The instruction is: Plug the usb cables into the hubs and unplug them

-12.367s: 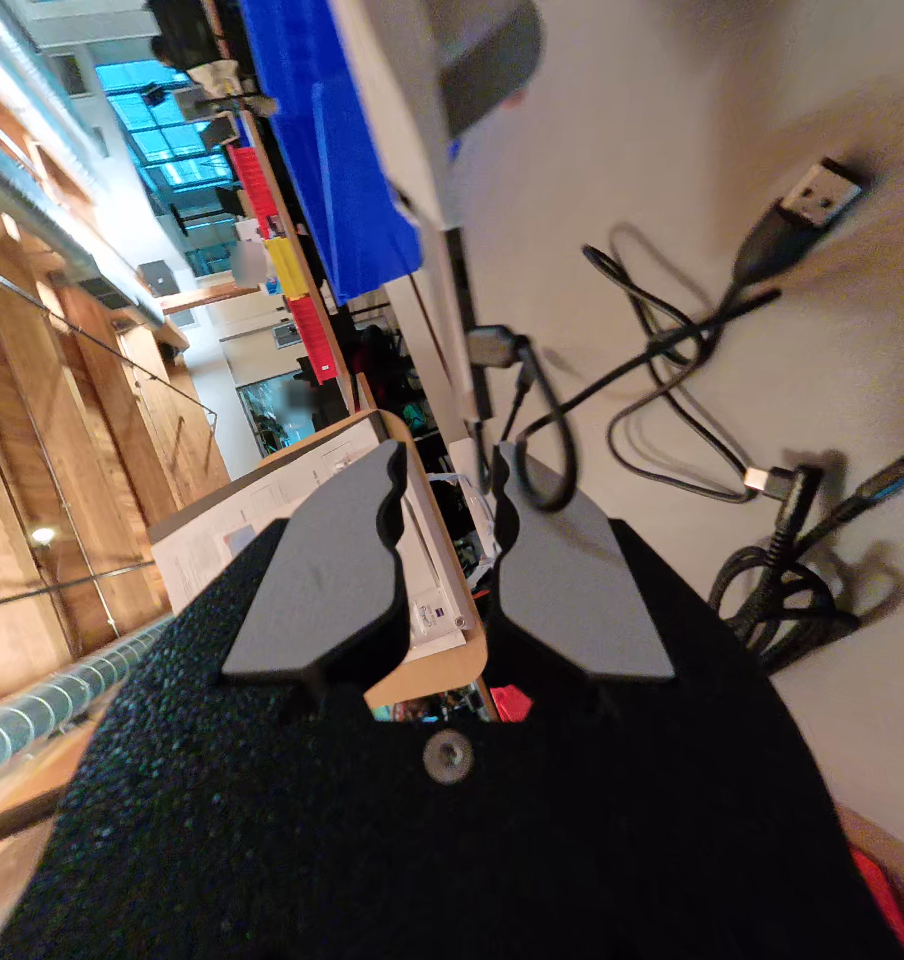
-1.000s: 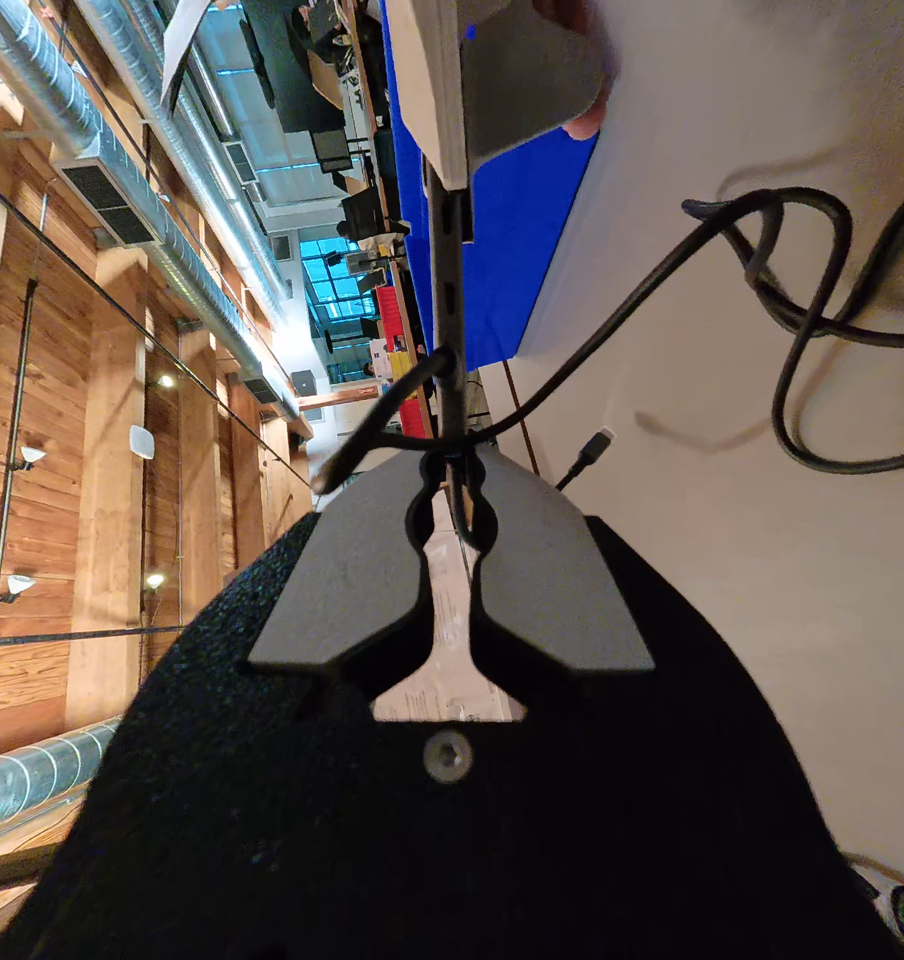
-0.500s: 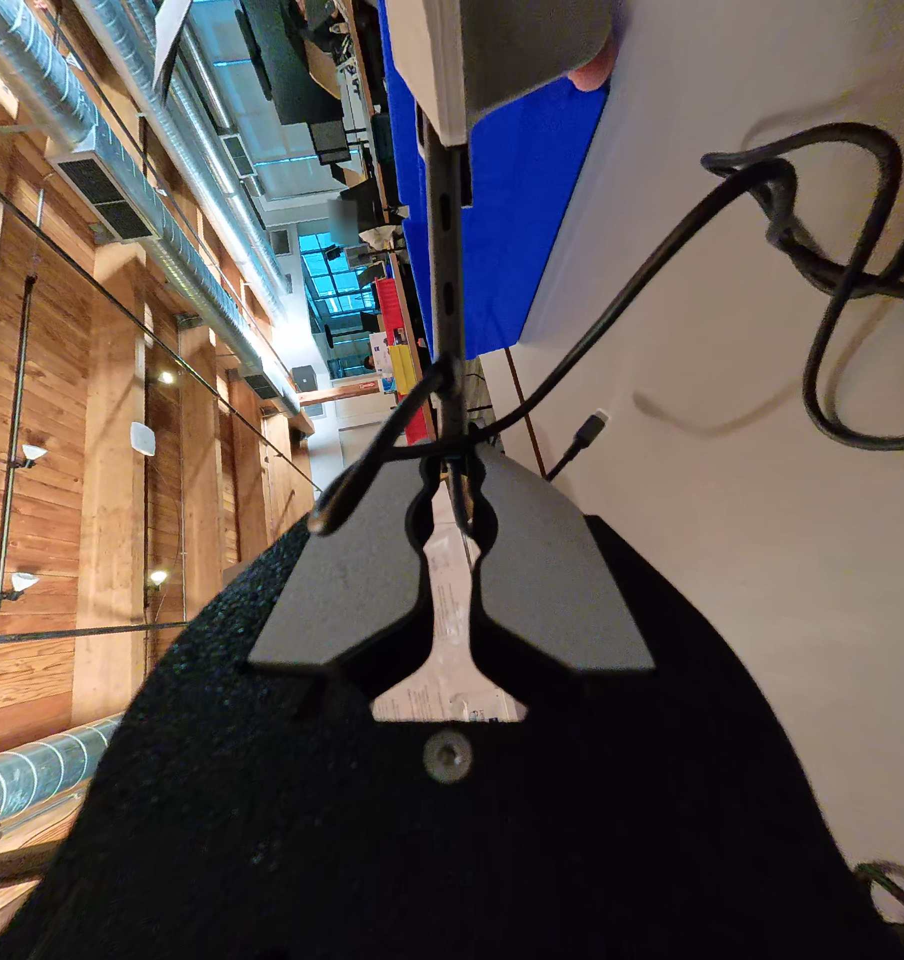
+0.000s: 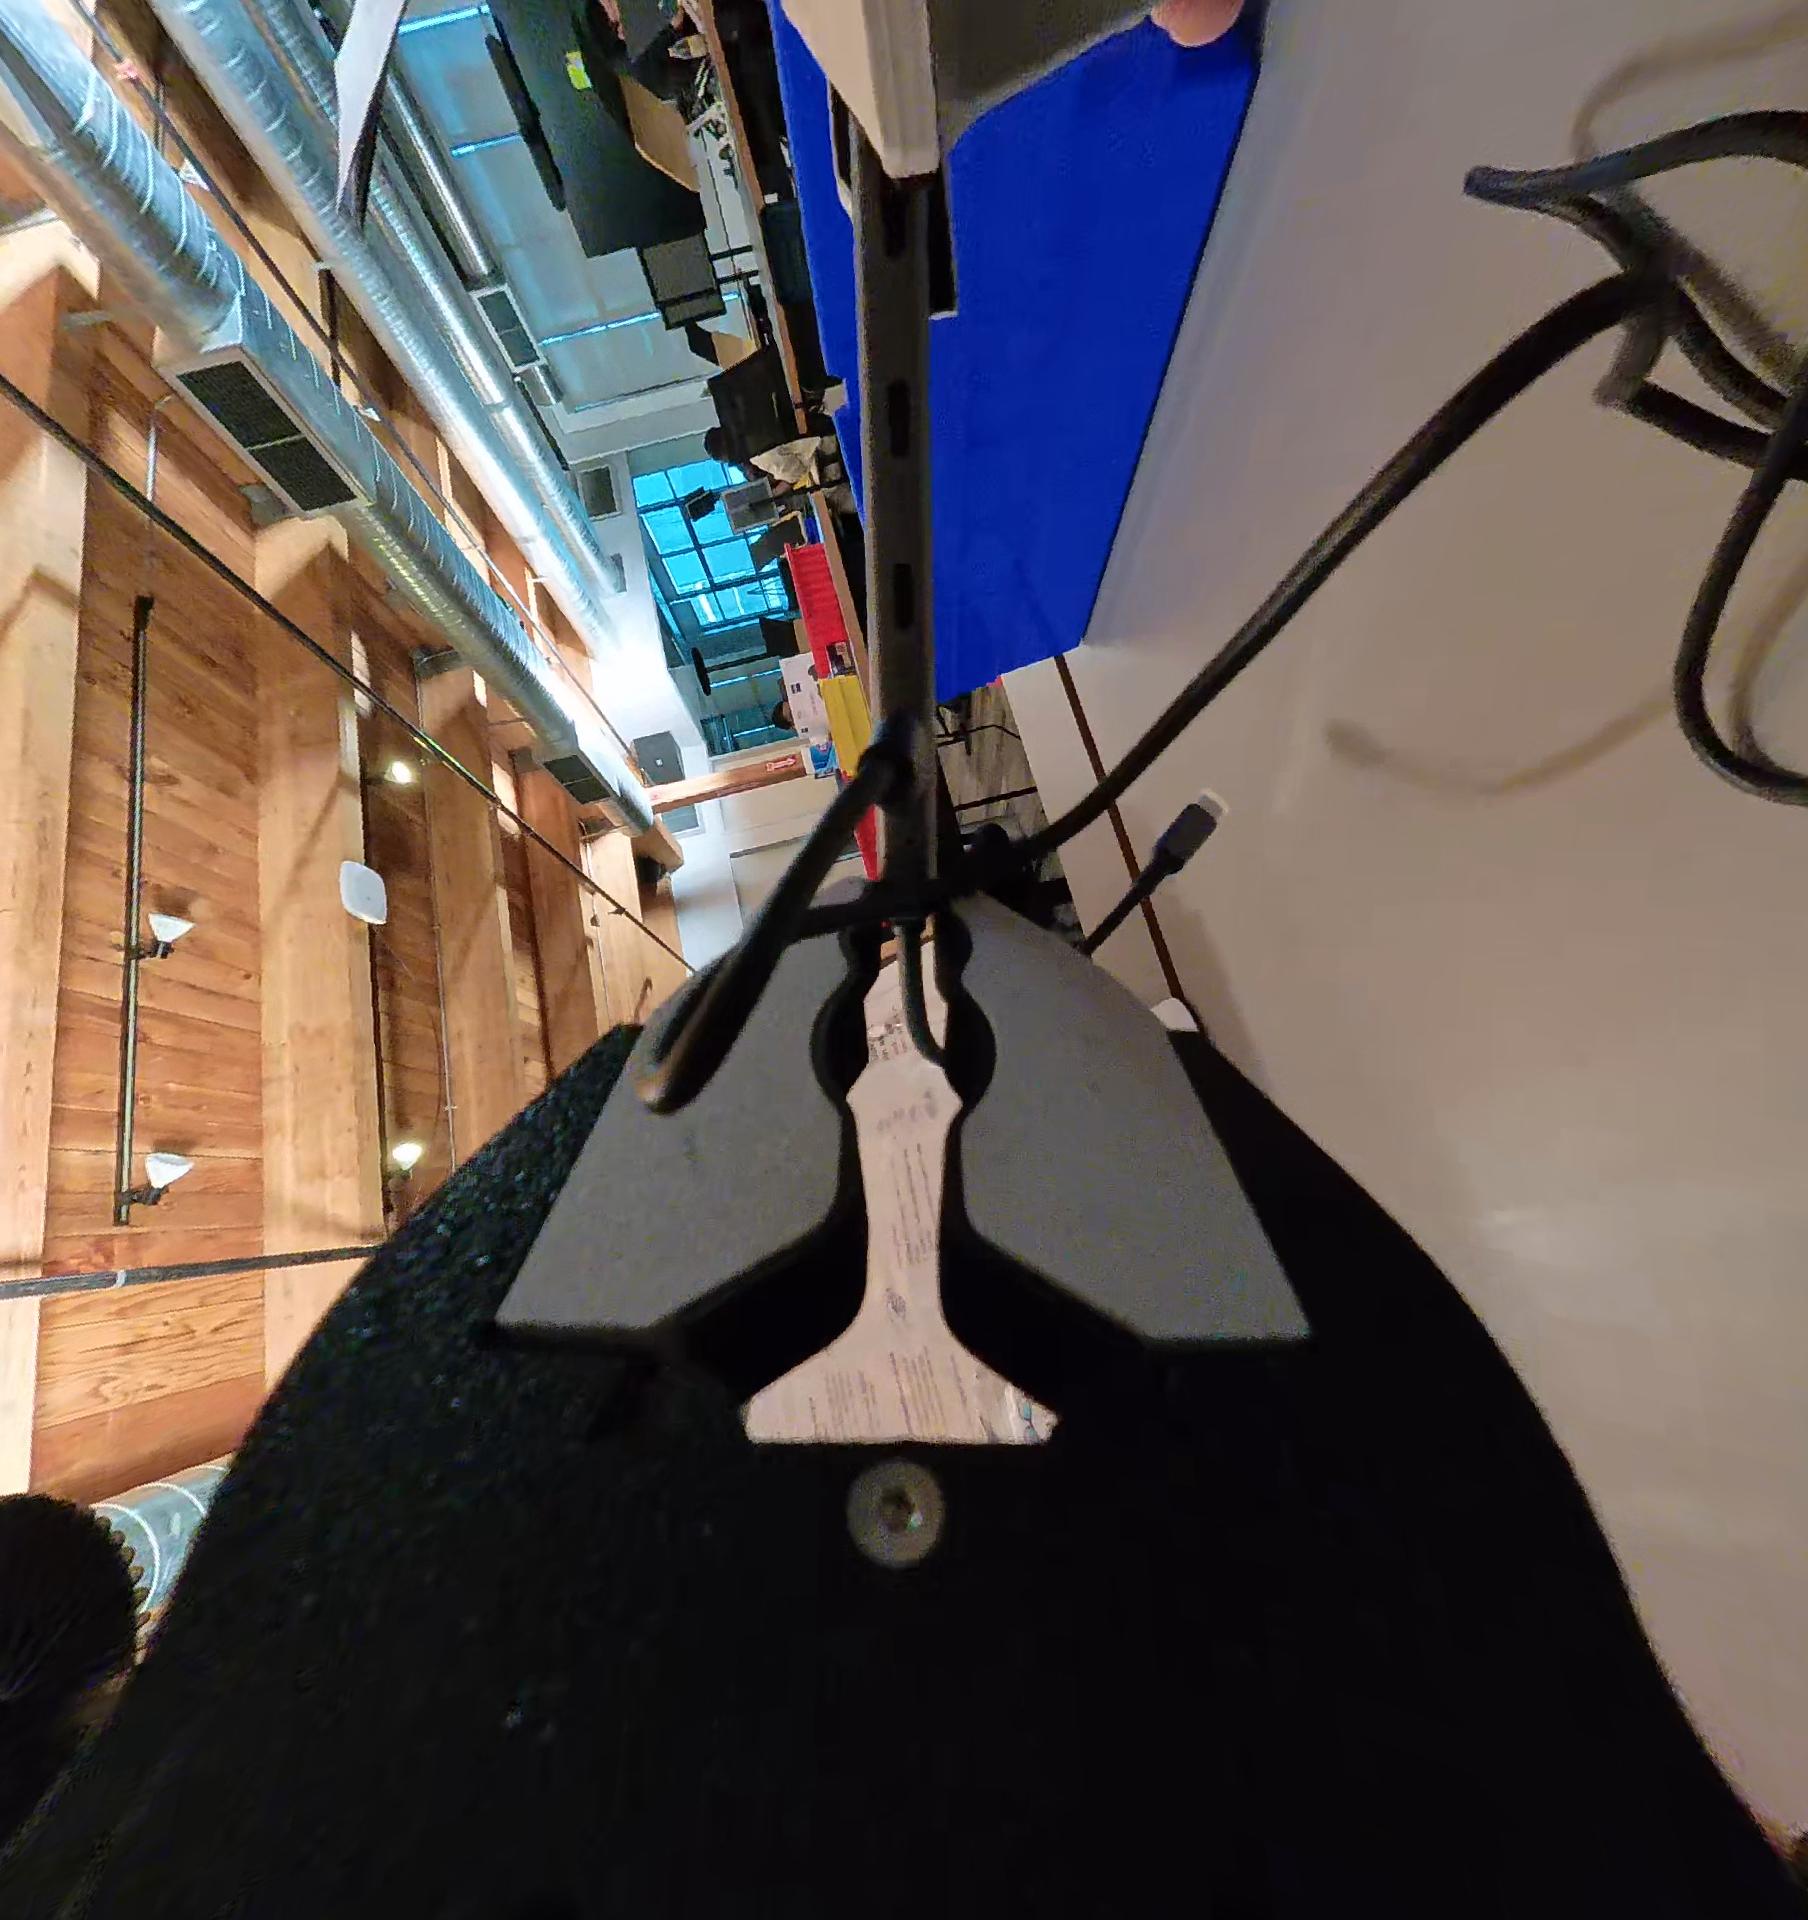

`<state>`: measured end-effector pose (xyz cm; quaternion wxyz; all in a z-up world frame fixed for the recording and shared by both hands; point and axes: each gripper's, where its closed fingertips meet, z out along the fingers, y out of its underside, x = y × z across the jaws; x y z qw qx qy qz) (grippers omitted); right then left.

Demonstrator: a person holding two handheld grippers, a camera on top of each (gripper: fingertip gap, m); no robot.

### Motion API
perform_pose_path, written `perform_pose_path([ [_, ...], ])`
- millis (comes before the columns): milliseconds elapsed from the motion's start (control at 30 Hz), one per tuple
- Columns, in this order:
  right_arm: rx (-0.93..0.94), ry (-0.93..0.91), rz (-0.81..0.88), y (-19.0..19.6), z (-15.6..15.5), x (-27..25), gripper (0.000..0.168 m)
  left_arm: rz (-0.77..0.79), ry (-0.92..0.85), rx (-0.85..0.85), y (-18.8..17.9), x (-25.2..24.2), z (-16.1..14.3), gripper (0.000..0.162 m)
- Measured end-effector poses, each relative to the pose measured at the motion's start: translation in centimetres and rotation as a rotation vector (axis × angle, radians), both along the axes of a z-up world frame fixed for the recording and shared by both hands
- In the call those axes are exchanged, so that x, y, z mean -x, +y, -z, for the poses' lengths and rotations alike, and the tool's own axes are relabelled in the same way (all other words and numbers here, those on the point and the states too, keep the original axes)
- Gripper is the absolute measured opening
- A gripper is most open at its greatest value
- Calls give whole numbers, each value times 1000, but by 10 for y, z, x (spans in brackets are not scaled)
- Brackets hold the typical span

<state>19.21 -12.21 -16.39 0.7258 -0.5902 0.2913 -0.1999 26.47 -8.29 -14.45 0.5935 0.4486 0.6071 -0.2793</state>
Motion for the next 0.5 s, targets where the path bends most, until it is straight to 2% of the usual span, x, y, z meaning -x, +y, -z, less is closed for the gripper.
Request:
perform_pose_path([
  [100, -18, -9, 4, -2, -2, 1, 24, -8, 21, 18, 1, -4, -2, 53],
  [133, -18, -6, 7, -3, -2, 0, 24, -10, 27, 13, 1, -5, -1, 9],
  [400, 22, -27, 69, -4, -1, -3, 24, -41, 42, 18, 0, -8, 3, 10],
  [500, 0, -11, 54, -6, -1, -3, 24, -71, 14, 40, 0, -11, 4, 22],
])
